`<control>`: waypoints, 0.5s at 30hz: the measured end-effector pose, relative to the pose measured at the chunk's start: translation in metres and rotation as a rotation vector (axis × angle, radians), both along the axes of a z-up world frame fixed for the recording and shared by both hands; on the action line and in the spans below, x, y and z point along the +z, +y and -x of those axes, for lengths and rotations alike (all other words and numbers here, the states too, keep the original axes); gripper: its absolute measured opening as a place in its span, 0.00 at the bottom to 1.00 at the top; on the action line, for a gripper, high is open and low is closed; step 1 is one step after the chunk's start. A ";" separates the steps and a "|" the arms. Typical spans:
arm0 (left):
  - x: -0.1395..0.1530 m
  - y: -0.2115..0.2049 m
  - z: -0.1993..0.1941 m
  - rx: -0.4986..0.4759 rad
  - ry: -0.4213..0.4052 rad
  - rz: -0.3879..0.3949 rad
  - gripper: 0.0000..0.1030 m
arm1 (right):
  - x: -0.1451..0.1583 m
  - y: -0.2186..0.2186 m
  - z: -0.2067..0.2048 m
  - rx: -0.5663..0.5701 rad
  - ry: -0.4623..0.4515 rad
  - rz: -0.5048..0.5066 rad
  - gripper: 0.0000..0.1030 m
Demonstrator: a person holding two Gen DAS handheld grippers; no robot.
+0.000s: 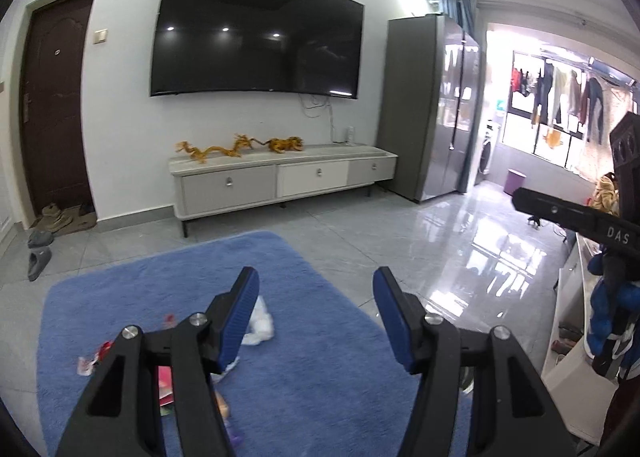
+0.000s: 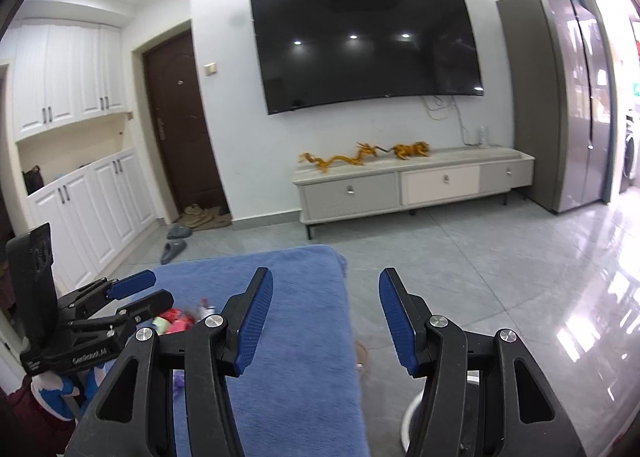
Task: Collect trash
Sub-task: 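Move both open tools back over the remaining wrappers on the rug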
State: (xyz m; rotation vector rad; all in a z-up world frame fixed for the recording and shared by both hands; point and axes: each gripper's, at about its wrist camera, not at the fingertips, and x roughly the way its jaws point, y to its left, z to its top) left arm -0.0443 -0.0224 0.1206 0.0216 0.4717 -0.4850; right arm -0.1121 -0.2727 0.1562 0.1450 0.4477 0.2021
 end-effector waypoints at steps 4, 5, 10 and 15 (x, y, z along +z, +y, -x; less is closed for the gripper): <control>-0.014 0.047 -0.005 0.078 0.012 -0.019 0.56 | -0.003 0.014 -0.007 0.038 0.005 -0.016 0.53; -0.020 0.060 -0.008 0.098 0.023 -0.028 0.56 | -0.005 0.017 -0.010 0.045 0.009 -0.014 0.53; -0.060 0.116 -0.023 0.177 0.095 -0.066 0.56 | -0.013 0.030 -0.024 0.079 0.034 0.005 0.53; -0.100 0.160 -0.035 0.215 0.190 -0.064 0.56 | -0.031 0.045 -0.052 0.108 0.090 0.015 0.53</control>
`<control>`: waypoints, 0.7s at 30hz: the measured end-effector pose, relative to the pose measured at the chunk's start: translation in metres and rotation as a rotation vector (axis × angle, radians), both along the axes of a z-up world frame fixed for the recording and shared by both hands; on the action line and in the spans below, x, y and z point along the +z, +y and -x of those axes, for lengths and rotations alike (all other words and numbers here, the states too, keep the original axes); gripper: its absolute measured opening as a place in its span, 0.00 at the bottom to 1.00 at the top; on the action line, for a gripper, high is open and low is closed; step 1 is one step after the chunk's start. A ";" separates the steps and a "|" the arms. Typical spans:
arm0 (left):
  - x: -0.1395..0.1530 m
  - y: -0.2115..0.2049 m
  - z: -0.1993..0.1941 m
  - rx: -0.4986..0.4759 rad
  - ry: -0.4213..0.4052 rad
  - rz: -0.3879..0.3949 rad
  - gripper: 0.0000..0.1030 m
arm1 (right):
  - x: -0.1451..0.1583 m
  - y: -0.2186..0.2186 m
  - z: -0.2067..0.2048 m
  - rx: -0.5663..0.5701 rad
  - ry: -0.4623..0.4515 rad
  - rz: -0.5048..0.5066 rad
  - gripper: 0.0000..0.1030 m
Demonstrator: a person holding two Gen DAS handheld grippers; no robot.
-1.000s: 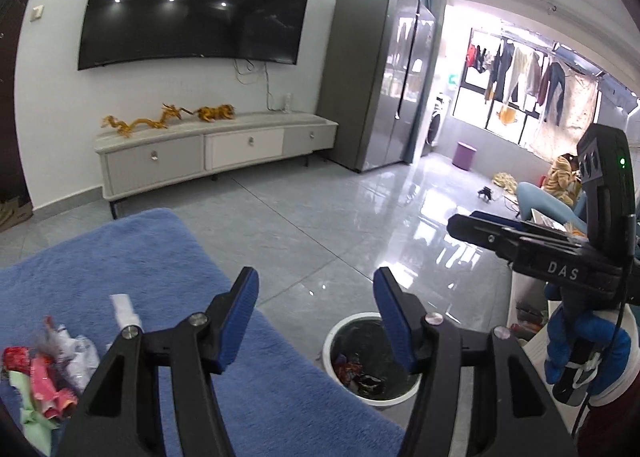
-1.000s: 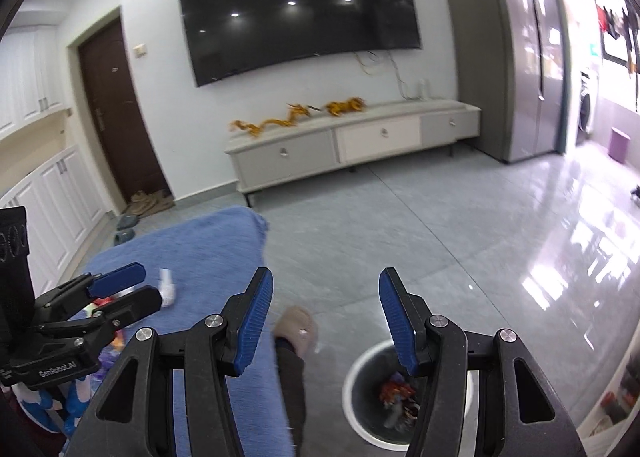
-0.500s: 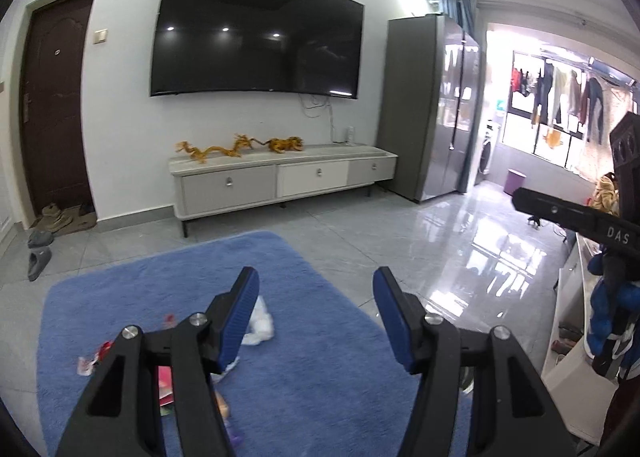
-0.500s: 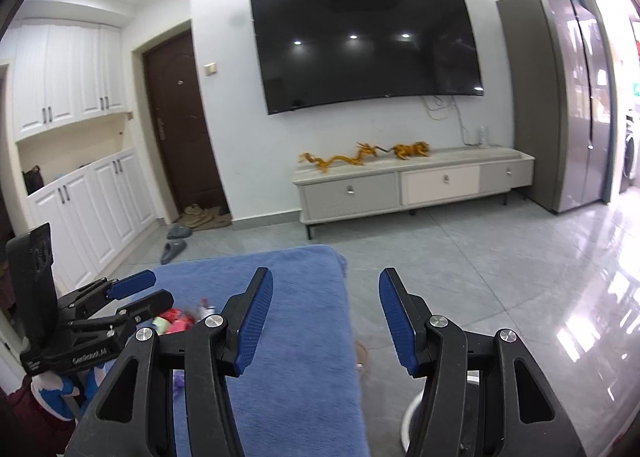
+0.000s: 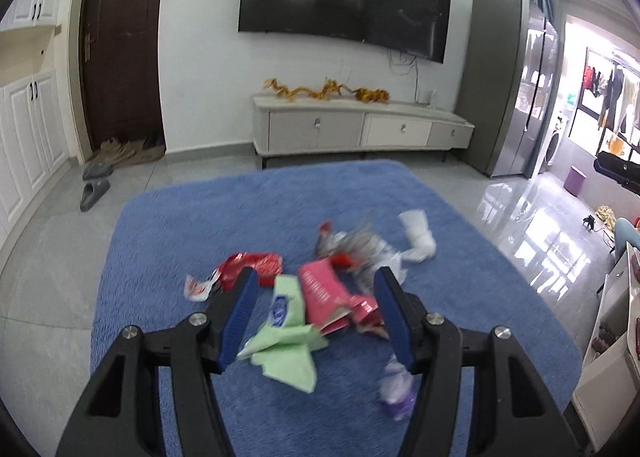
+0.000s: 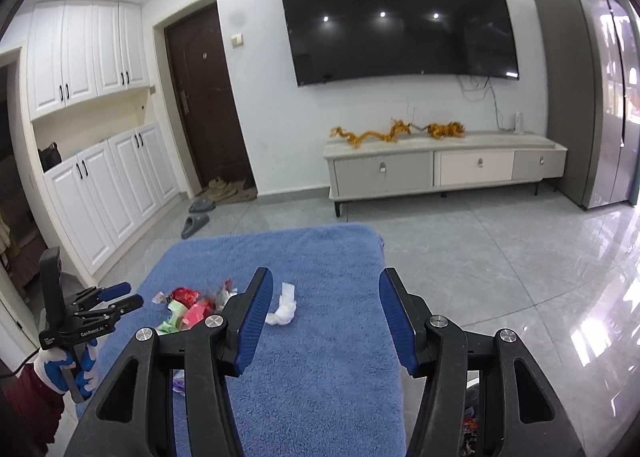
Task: Collect trash
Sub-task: 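Move both open tools back over the remaining wrappers on the rug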
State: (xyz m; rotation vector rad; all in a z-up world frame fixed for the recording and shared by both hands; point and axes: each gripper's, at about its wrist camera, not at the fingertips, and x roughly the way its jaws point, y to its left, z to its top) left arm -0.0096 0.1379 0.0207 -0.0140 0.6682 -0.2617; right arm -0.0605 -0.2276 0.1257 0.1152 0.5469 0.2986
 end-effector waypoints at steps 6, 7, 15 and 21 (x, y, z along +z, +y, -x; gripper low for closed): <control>-0.032 0.010 -0.010 -0.066 0.085 0.020 0.57 | -0.027 0.016 -0.040 0.033 0.082 0.011 0.53; -0.035 0.013 -0.010 -0.076 0.094 0.024 0.57 | -0.031 0.020 -0.045 0.040 0.093 0.014 0.53; -0.054 0.028 -0.010 -0.153 0.136 0.036 0.73 | -0.083 0.064 -0.102 0.115 0.235 0.014 0.53; -0.065 0.014 -0.036 -0.232 0.161 0.031 0.73 | -0.118 0.104 -0.133 0.176 0.322 0.016 0.53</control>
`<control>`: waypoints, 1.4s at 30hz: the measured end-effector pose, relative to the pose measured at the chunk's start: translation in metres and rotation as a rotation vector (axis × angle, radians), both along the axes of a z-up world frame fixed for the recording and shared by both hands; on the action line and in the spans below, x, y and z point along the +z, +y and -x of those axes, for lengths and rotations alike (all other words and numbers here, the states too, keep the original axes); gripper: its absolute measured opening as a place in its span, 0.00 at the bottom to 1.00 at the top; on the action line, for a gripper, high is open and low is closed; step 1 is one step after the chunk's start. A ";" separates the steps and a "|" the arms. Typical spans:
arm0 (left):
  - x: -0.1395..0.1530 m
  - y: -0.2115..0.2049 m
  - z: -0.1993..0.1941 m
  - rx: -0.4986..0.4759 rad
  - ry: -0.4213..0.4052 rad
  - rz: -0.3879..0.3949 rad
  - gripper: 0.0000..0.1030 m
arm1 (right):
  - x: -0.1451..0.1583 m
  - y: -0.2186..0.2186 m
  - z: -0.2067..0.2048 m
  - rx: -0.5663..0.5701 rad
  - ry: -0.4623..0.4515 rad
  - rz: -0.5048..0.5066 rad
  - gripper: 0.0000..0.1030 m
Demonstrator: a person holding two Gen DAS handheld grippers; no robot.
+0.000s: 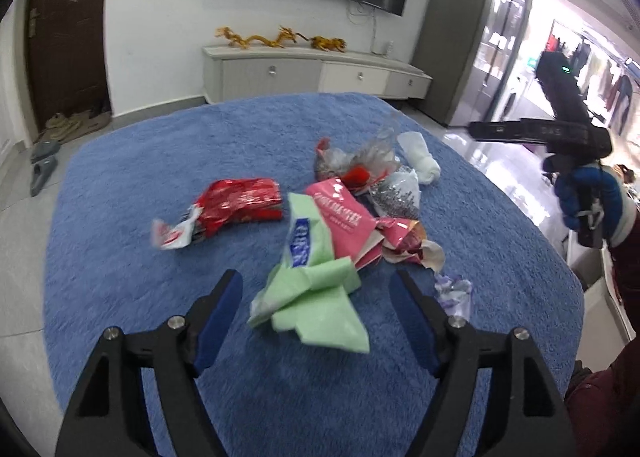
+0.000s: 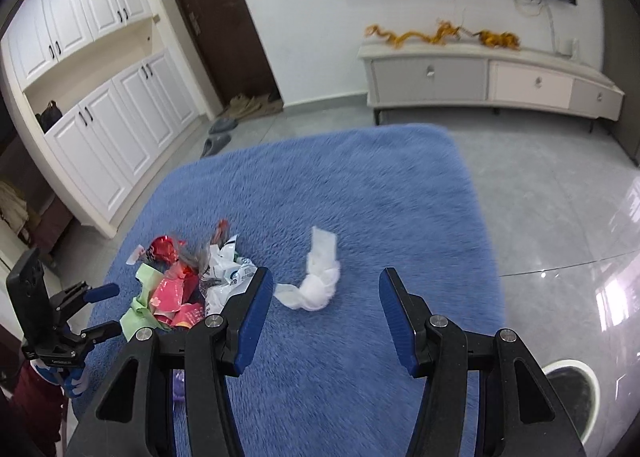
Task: Collect trash
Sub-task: 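Move both open tools back over the remaining wrappers on the rug, then grasp the green wrapper with the left tool while the right grasps the white tissue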
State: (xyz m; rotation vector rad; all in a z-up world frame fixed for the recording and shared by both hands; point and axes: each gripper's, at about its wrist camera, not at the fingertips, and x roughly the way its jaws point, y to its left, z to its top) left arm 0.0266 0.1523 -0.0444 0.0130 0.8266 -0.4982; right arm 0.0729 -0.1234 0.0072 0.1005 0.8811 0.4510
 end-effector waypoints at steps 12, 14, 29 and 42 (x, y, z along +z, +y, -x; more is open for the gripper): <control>-0.026 -0.015 -0.022 -0.021 0.063 -0.012 0.58 | -0.049 0.037 -0.034 0.035 0.096 0.069 0.54; -0.028 -0.014 -0.023 -0.008 0.065 -0.018 0.51 | -0.056 0.038 -0.042 0.031 0.114 0.071 0.50; -0.002 -0.007 0.031 0.104 -0.016 -0.019 0.40 | -0.028 0.017 -0.008 0.051 0.029 0.026 0.17; 0.086 -0.057 0.043 0.035 -0.191 0.031 0.40 | 0.040 -0.069 0.056 -0.084 -0.135 -0.004 0.17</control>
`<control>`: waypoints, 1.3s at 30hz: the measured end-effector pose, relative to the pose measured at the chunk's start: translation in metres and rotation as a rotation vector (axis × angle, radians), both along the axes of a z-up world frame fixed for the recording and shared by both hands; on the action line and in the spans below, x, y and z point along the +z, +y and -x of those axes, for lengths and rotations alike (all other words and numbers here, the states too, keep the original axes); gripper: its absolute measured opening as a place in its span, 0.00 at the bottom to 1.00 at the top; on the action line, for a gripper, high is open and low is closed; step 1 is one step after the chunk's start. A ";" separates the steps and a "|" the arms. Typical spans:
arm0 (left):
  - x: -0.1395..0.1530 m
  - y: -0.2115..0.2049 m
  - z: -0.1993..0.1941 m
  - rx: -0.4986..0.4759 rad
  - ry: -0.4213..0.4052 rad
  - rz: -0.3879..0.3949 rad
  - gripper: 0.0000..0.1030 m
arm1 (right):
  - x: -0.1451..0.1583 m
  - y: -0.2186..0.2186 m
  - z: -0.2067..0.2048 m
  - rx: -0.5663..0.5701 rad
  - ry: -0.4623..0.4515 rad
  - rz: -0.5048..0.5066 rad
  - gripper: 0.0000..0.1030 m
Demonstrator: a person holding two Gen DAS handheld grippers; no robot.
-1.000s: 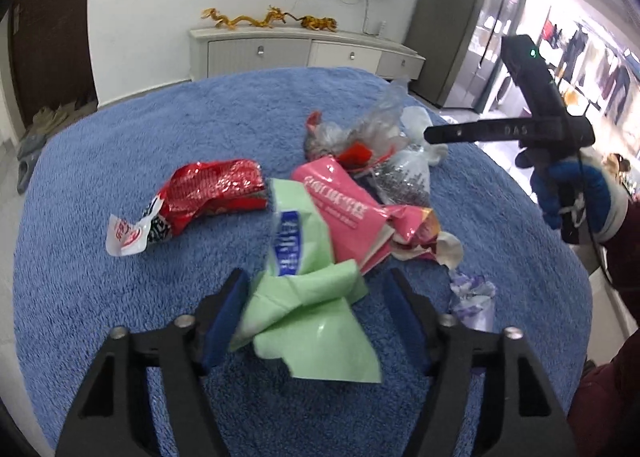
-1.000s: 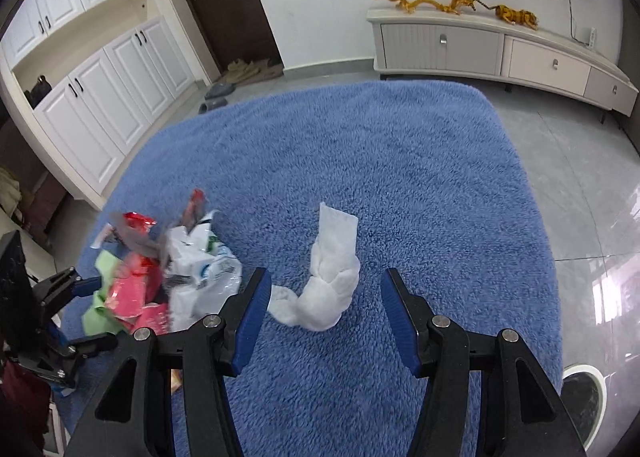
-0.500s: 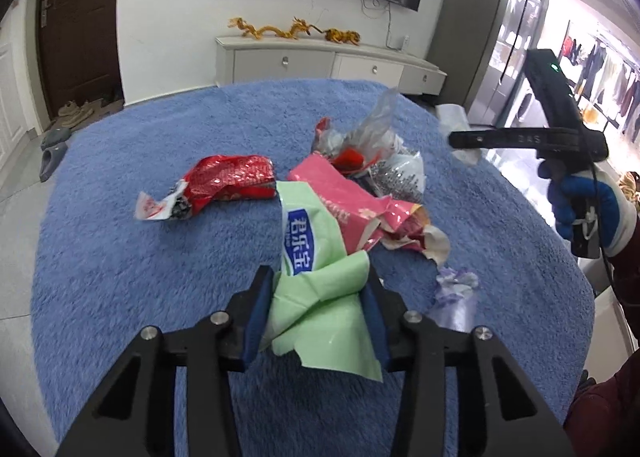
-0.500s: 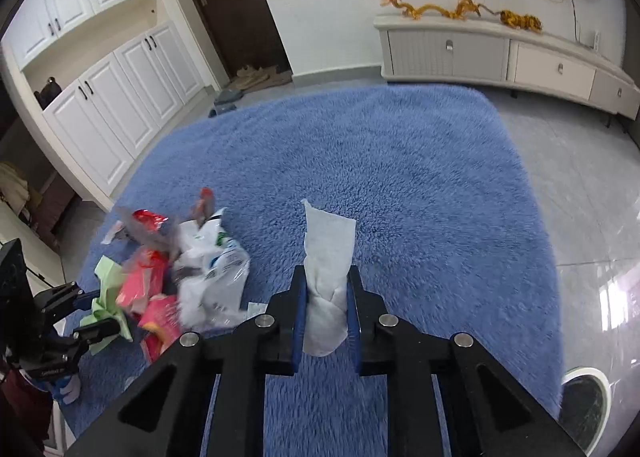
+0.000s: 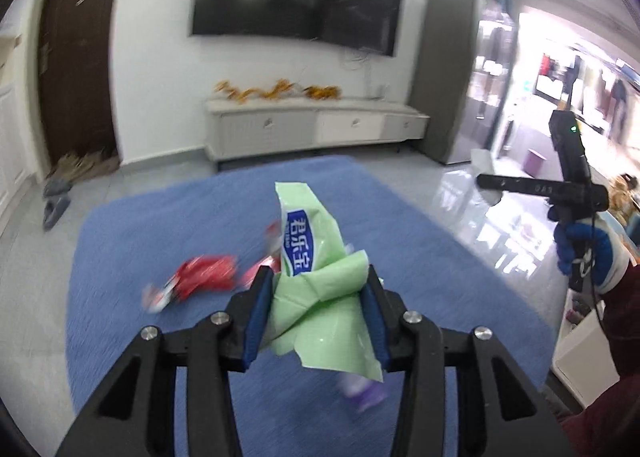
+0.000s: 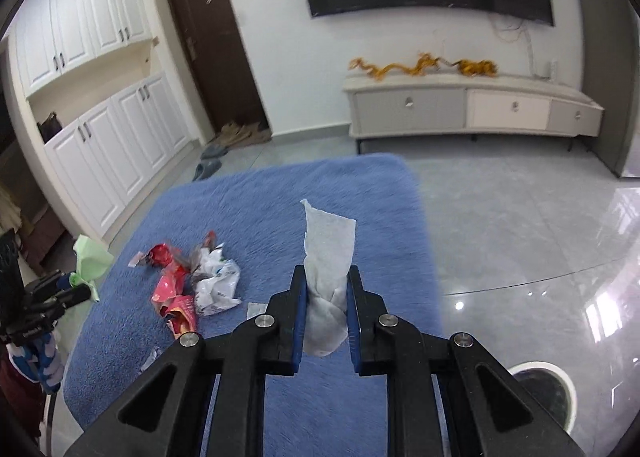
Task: Collect trash
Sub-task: 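Grasp the green wrapper with the left tool while the right grasps the white tissue, then carry both items over the trash bin and open both tools to drop them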
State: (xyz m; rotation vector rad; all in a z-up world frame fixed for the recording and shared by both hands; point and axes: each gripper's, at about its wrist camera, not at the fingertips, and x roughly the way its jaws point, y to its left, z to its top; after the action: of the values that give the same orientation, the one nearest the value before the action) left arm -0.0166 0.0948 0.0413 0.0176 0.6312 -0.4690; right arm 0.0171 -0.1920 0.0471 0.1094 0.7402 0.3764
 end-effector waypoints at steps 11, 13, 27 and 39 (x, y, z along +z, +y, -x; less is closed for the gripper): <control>0.040 -0.191 -0.017 -0.384 -0.057 0.008 0.40 | 0.028 -0.129 0.058 -0.249 -0.083 0.008 0.17; 0.037 -0.231 -0.017 -0.448 -0.046 0.000 0.40 | 0.026 -0.157 0.068 -0.302 -0.082 0.003 0.17; -0.034 -0.422 -0.050 -0.633 0.221 -0.059 0.41 | -0.075 -0.281 0.102 -0.517 0.099 -0.079 0.19; -0.093 -0.491 -0.060 -0.679 0.383 -0.102 0.50 | -0.178 -0.304 0.091 -0.556 0.295 -0.150 0.30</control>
State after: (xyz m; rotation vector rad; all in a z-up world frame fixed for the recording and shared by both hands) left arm 0.0437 -0.3966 -0.0513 0.2497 1.0275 -1.1113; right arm -0.0743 -0.4964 -0.1307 0.5091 0.9342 -0.1210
